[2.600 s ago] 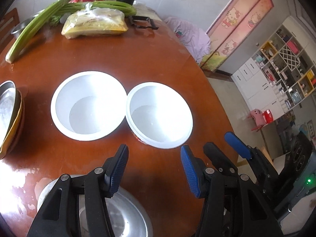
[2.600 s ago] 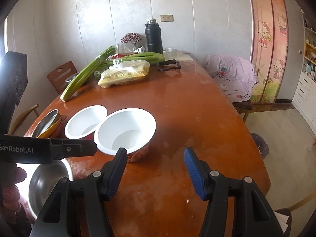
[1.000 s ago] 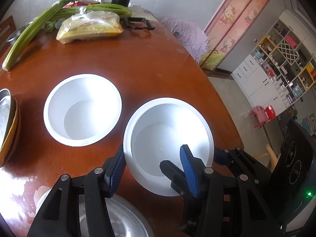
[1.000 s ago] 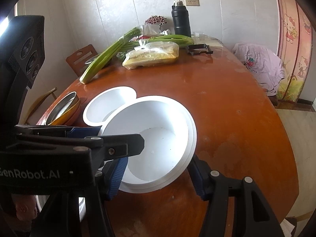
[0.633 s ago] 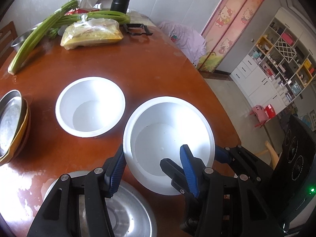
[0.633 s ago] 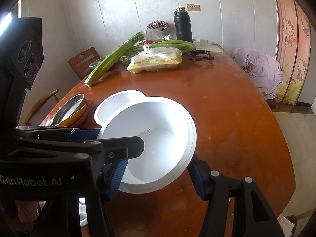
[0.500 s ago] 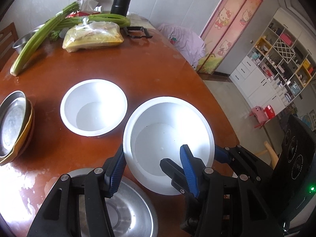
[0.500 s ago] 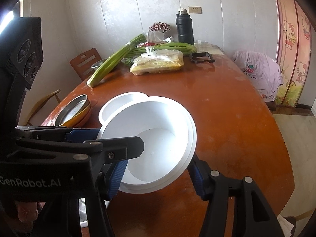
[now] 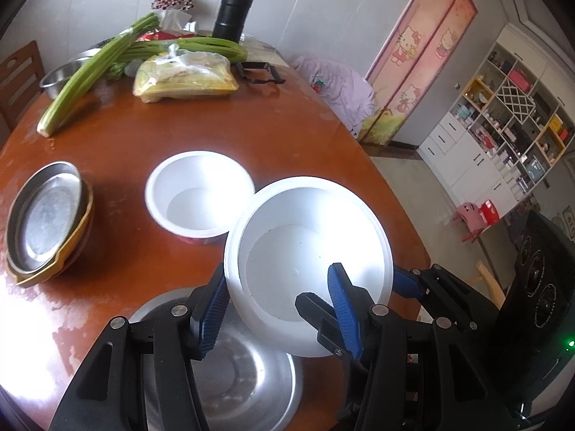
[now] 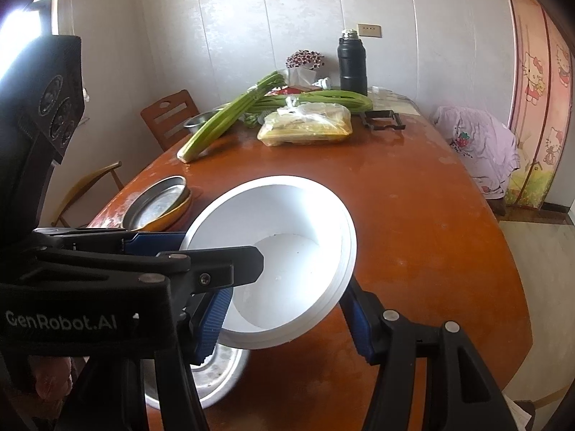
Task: Organize plates and bowls
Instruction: 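Carry the noodle bowl with the left gripper and lower it into the steel bowl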
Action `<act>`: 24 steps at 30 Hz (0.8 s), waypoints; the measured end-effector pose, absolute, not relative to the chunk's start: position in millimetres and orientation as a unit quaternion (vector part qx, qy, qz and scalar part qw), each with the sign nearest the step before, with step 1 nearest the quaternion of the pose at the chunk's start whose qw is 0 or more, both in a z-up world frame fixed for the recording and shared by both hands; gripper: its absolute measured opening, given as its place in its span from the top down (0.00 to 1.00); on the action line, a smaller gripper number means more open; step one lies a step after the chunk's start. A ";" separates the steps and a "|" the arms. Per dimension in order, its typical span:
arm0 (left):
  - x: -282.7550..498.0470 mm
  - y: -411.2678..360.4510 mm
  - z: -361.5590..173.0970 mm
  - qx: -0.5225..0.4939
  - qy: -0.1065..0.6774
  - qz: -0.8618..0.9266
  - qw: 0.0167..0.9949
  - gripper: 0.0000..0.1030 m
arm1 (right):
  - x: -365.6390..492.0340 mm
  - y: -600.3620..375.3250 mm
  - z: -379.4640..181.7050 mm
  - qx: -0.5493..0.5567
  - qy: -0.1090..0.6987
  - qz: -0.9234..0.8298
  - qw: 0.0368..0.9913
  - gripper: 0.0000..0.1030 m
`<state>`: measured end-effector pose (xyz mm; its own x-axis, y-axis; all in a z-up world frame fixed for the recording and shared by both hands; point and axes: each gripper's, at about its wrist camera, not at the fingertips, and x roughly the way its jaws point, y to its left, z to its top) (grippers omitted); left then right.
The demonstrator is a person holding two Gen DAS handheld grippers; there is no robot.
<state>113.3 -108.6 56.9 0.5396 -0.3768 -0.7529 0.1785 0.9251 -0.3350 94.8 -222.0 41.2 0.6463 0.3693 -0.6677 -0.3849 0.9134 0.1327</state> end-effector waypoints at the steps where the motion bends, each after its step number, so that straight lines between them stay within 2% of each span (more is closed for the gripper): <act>1: 112.4 -106.3 57.5 -0.108 0.452 -0.158 0.871 0.47 | 92.9 -220.1 41.7 -0.011 0.365 0.211 0.907 0.42; 24: 59.3 -43.2 51.5 -0.124 0.454 -0.132 0.873 0.47 | 53.3 -162.1 43.4 -0.034 0.380 0.266 0.885 0.42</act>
<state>59.3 -43.2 51.5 0.5538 -0.3420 -0.7592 0.1174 0.9347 -0.3354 53.3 -162.1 43.4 0.5691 0.4450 -0.6914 -0.4973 0.8559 0.1415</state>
